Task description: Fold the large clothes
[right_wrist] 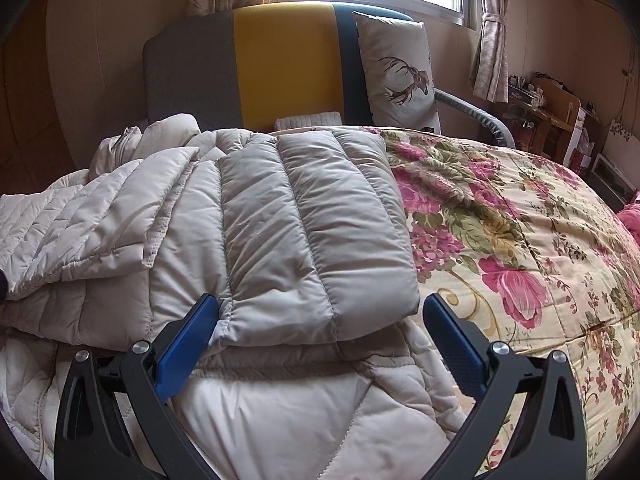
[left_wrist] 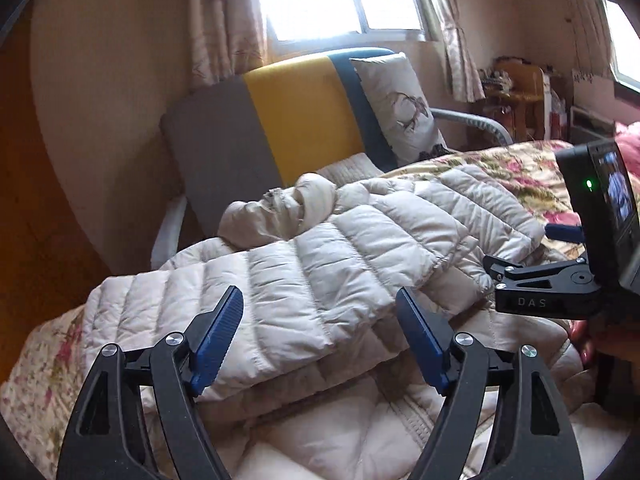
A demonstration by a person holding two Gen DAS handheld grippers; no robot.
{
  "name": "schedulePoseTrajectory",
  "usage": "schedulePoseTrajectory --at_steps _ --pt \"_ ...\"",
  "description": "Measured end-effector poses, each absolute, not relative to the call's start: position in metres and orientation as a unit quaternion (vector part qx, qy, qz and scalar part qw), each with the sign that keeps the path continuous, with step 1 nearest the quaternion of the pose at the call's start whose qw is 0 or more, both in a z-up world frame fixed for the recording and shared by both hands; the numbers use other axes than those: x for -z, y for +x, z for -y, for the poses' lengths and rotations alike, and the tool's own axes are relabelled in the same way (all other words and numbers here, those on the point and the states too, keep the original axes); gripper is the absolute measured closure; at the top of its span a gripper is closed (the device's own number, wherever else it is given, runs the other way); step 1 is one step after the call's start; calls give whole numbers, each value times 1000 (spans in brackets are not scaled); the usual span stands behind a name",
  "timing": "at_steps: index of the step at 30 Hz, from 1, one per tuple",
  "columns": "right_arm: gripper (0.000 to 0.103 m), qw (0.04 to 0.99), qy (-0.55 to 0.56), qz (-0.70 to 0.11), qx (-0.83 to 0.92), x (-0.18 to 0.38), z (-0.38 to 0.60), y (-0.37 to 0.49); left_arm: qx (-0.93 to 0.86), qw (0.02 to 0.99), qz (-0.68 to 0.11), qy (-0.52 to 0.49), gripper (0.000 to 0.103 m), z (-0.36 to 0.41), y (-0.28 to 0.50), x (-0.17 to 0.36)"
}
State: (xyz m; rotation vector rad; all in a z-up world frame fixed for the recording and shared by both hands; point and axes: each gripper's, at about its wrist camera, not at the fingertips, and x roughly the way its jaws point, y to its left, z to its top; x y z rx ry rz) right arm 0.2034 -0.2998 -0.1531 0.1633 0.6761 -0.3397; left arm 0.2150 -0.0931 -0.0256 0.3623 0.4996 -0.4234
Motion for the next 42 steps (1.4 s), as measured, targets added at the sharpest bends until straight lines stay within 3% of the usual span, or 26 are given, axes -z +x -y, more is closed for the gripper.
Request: schedulePoseTrajectory --at_steps 6,11,14,16,17,18,21,26,31,33,35,38,39,42 --pt "2 955 136 -233 121 121 308 168 116 958 -253 69 26 -15 215 6" --pt "2 946 177 -271 23 99 298 196 22 949 -314 18 27 -95 230 28" --pt "28 911 234 -338 -19 113 292 229 28 924 -377 -52 27 -121 241 48" --pt "52 895 252 -366 -31 123 286 246 44 912 -401 -77 27 -124 248 55" --pt "58 893 251 -373 -36 125 281 251 51 911 -402 -75 27 -121 250 57" --pt "72 894 243 -374 -44 124 274 255 64 911 -403 -64 27 -114 253 57" --pt "94 910 202 -361 -41 109 258 260 80 911 -405 -22 27 -93 268 56" --pt "97 946 180 -270 25 69 262 244 16 920 -390 -33 33 -98 300 56" --pt "98 933 129 -330 63 112 263 260 0 915 -396 -79 33 -121 312 68" --pt "103 925 145 -345 63 129 271 255 6 917 -387 -95 49 -128 307 66" --pt "103 924 163 -338 64 127 276 250 2 920 -369 -130 52 -142 304 63" --pt "103 923 158 -347 60 134 279 252 -15 893 -392 -222 53 -168 305 84" --pt "103 919 162 -354 58 140 280 253 0 882 -418 -217 53 -166 310 94" --pt "98 915 197 -352 28 141 286 251 14 897 -396 -196 53 -159 303 88"
